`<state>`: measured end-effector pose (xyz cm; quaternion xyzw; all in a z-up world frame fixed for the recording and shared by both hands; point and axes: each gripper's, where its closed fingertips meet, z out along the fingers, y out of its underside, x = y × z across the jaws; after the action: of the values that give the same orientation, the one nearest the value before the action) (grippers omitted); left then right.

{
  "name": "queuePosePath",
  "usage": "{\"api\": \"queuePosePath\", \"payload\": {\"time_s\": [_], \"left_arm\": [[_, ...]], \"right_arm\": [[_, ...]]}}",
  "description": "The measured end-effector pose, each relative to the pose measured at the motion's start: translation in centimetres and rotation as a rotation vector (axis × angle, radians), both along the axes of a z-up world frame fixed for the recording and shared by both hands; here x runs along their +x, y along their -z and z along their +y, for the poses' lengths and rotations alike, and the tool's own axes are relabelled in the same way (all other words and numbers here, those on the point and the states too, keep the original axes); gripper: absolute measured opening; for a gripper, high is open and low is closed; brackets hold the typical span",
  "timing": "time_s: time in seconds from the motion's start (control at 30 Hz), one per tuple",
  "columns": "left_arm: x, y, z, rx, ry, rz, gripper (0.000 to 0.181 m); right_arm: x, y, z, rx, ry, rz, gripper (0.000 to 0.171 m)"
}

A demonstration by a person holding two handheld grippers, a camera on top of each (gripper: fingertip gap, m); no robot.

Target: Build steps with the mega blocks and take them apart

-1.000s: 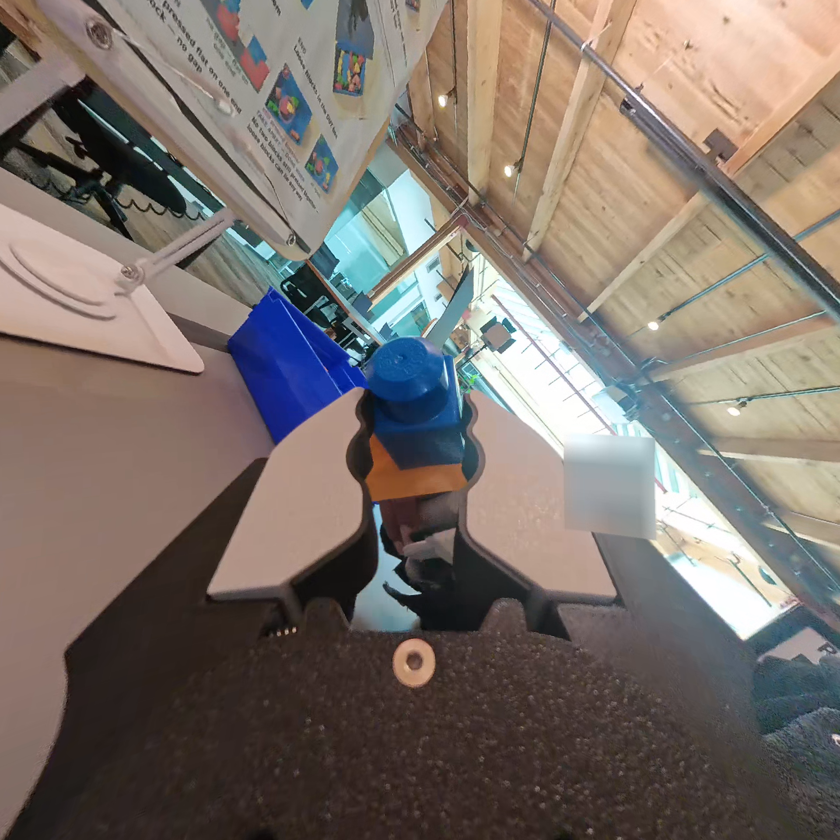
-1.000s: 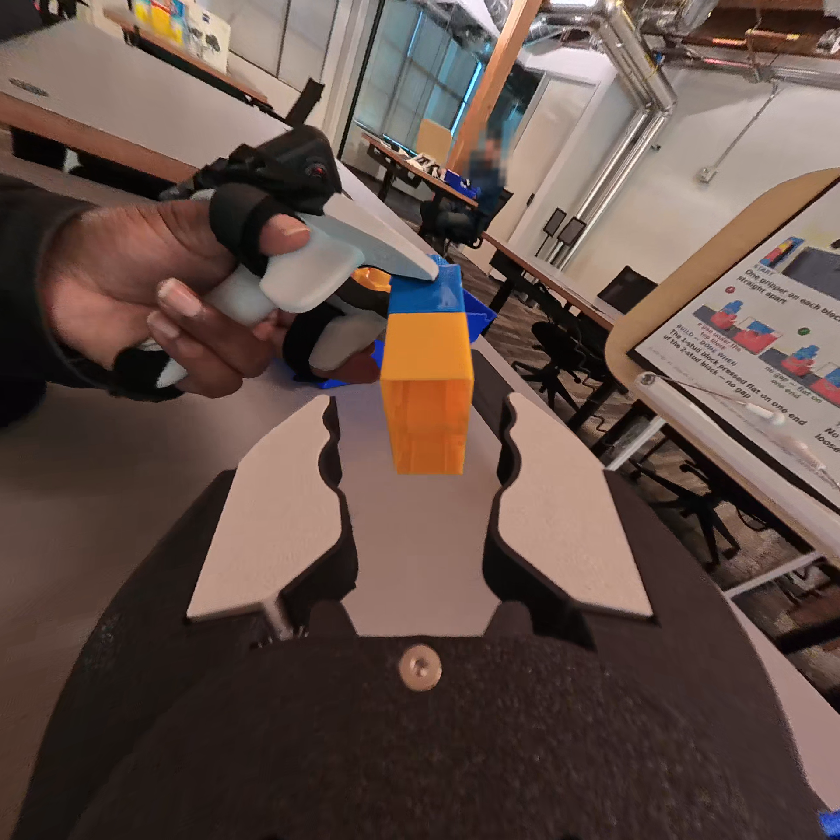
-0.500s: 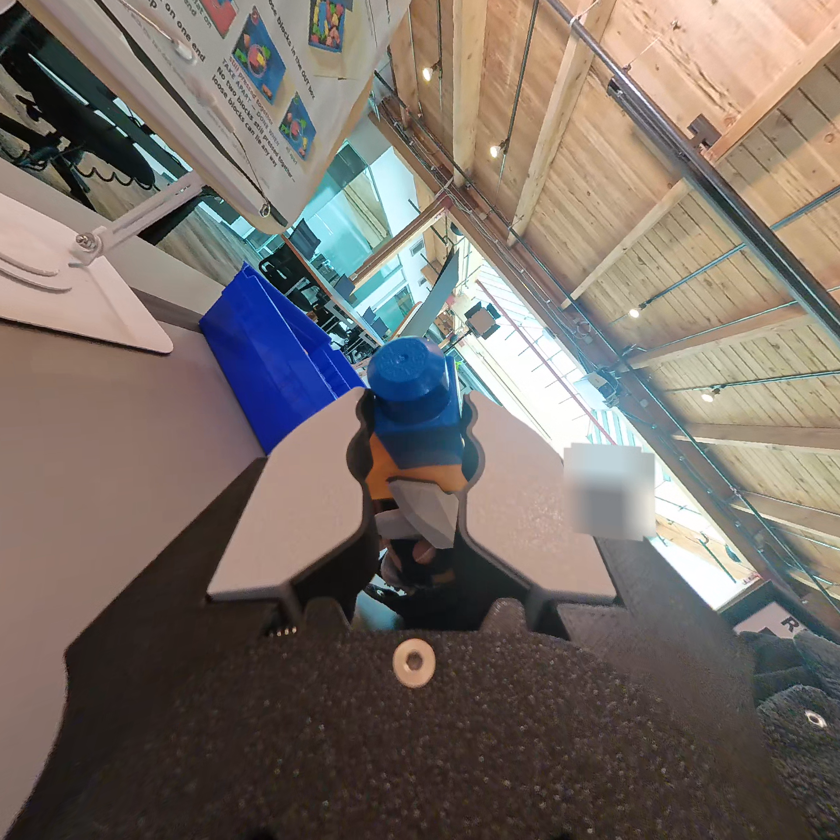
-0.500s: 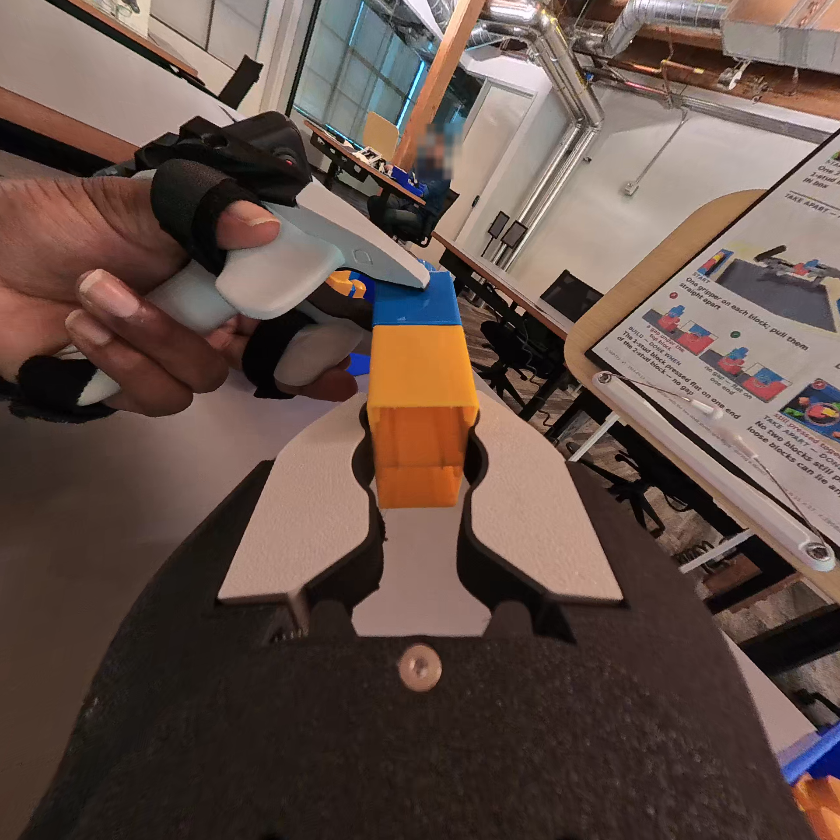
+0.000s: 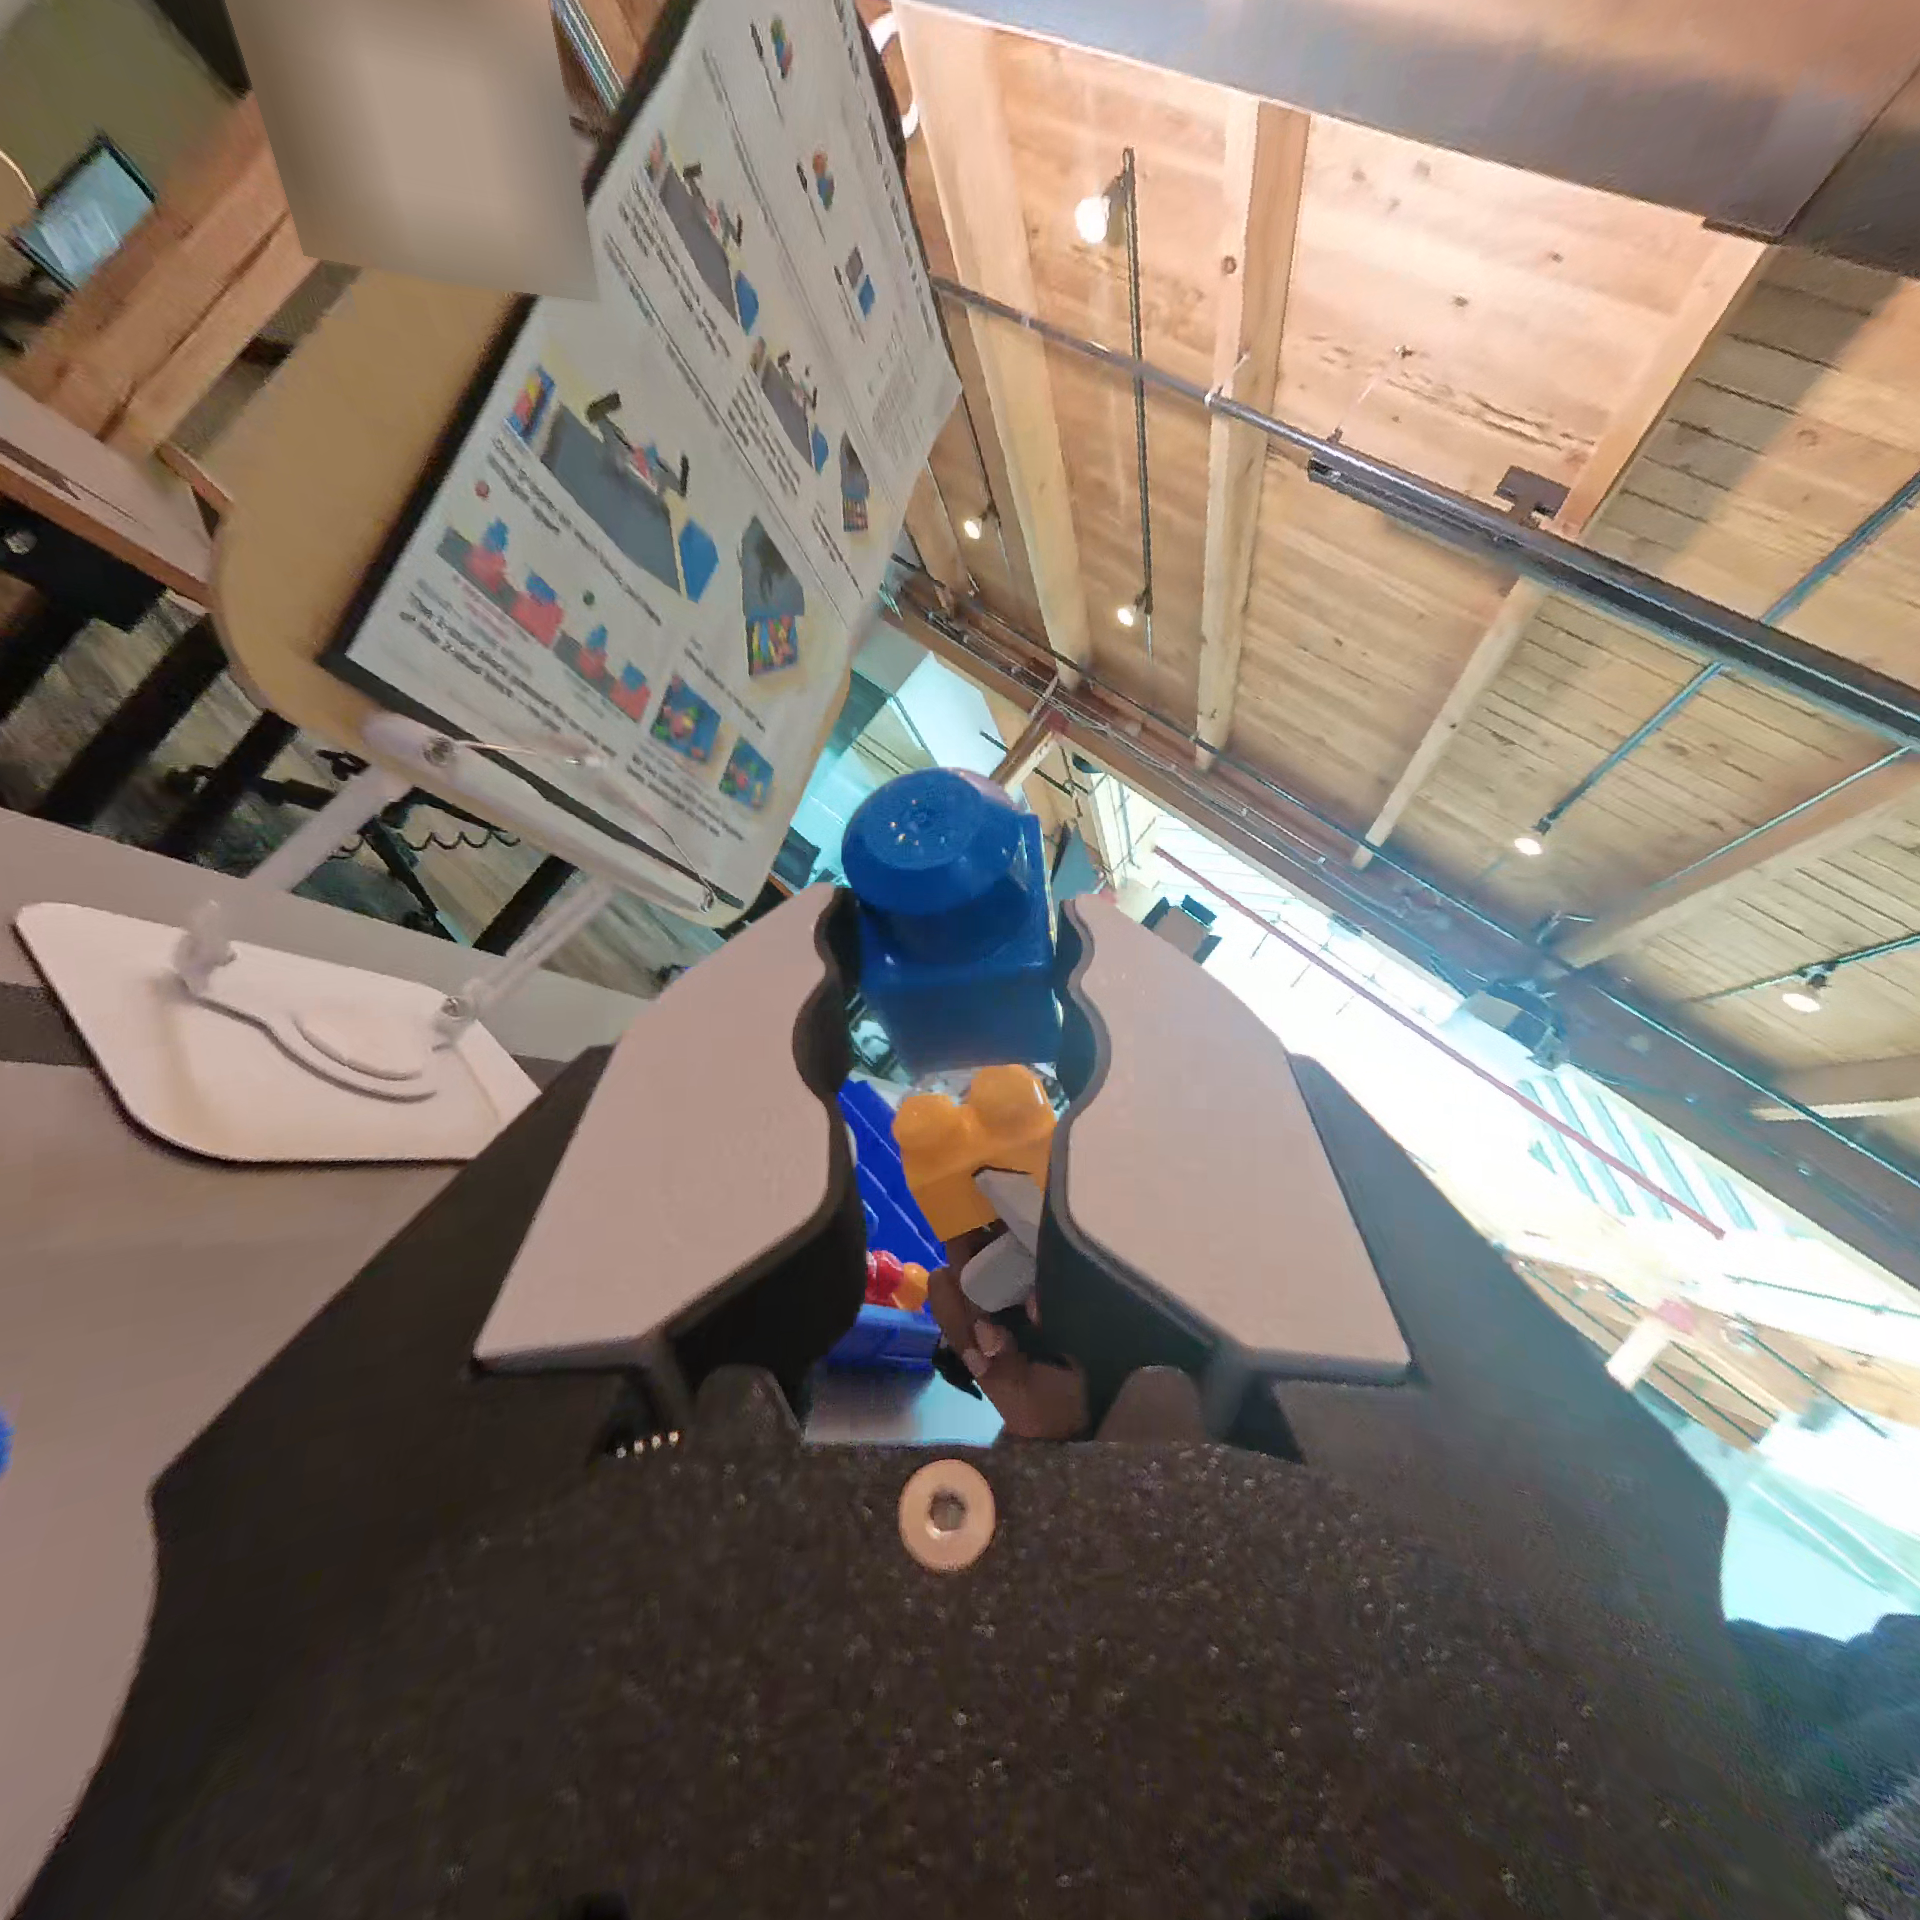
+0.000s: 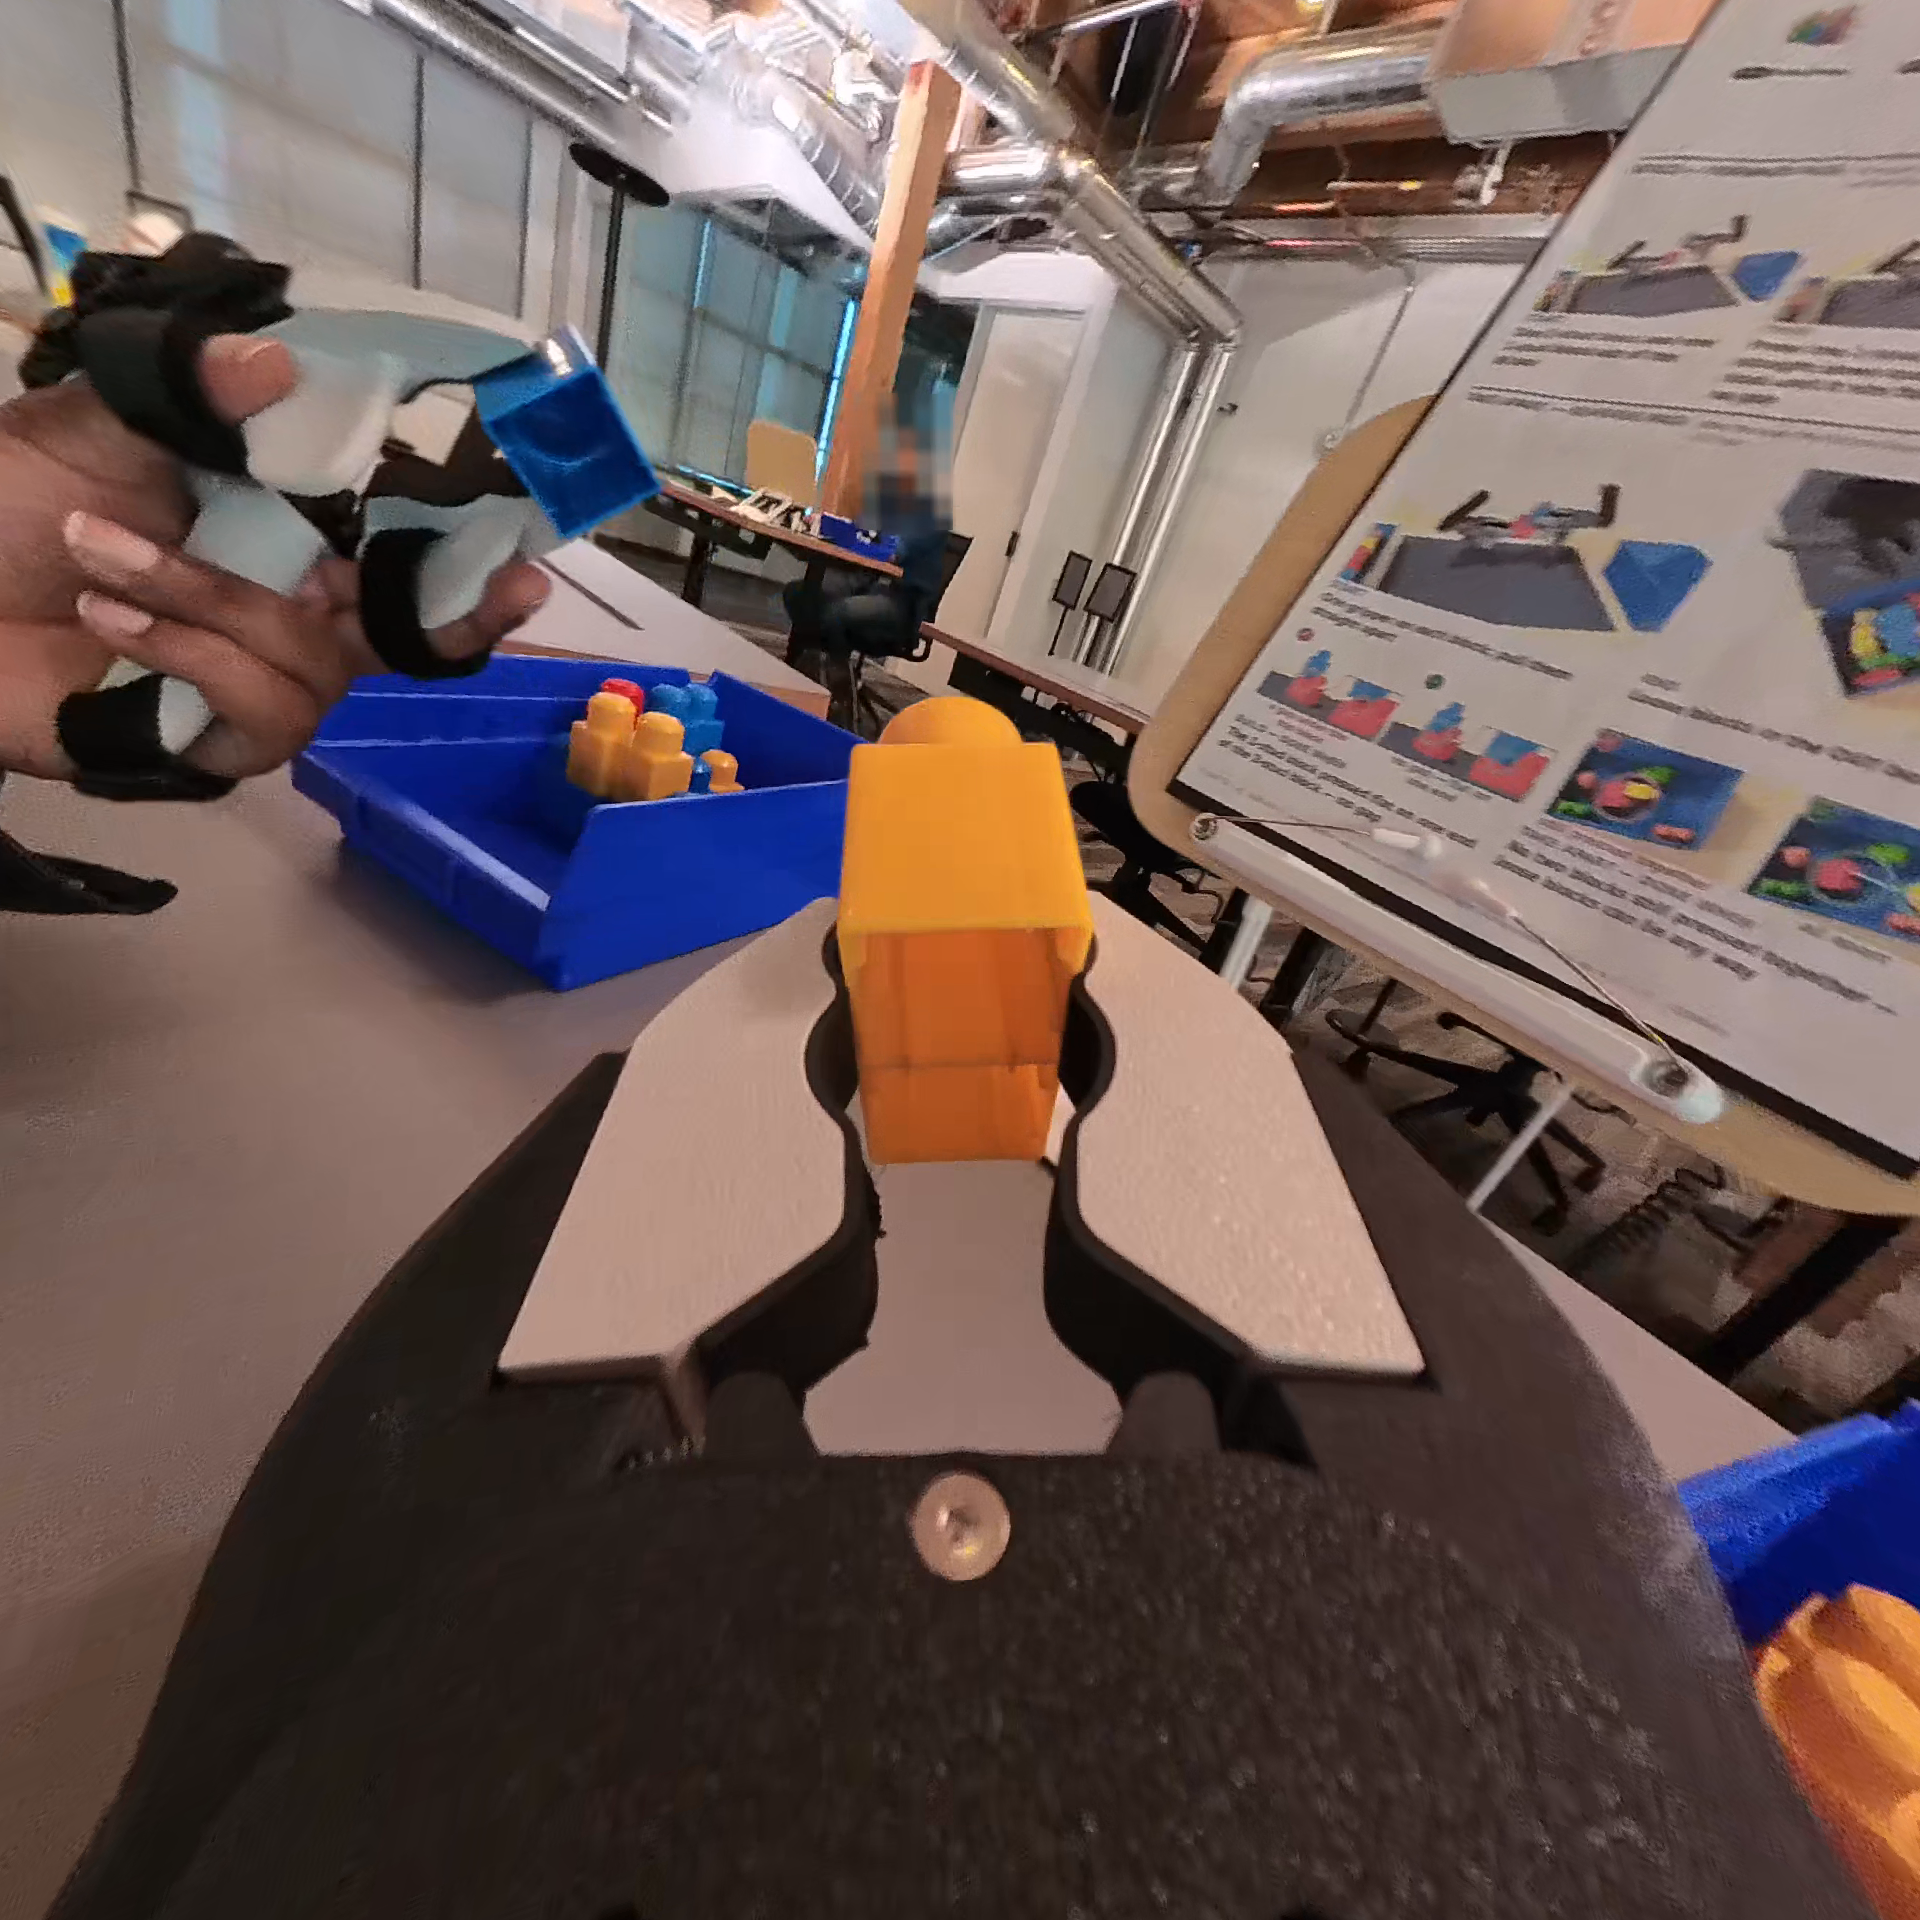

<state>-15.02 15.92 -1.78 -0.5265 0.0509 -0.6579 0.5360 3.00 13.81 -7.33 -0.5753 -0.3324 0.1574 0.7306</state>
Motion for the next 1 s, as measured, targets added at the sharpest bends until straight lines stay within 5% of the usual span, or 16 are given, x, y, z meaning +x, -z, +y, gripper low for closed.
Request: {"api": "queuePosePath", "payload": {"time_s": [0.33, 0.47, 0.7, 1.0], "left_arm": [[0.8, 0.9, 0.1, 0.007, 0.001, 0.068, 0.036], [3.8, 3.4, -0.5, 0.117, -0.052, 0.396, 0.037], [10.4, 12.8, -1.9, 0.277, 0.02, 0.99, 0.037], [12.6, 20.3, -2.9, 0.393, 0.111, 1.304, 0.037]], "right_arm": [[0.4, 0.4, 0.5, -0.01, 0.022, 0.001, 0.036], [1.0, 0.0, 0.6, -0.01, 0.035, 0.03, 0.036], [1.9, 0.0, 1.0, -0.017, 0.058, 0.063, 0.036], [2.6, -0.1, 1.3, -0.016, 0.075, 0.078, 0.036]]}}
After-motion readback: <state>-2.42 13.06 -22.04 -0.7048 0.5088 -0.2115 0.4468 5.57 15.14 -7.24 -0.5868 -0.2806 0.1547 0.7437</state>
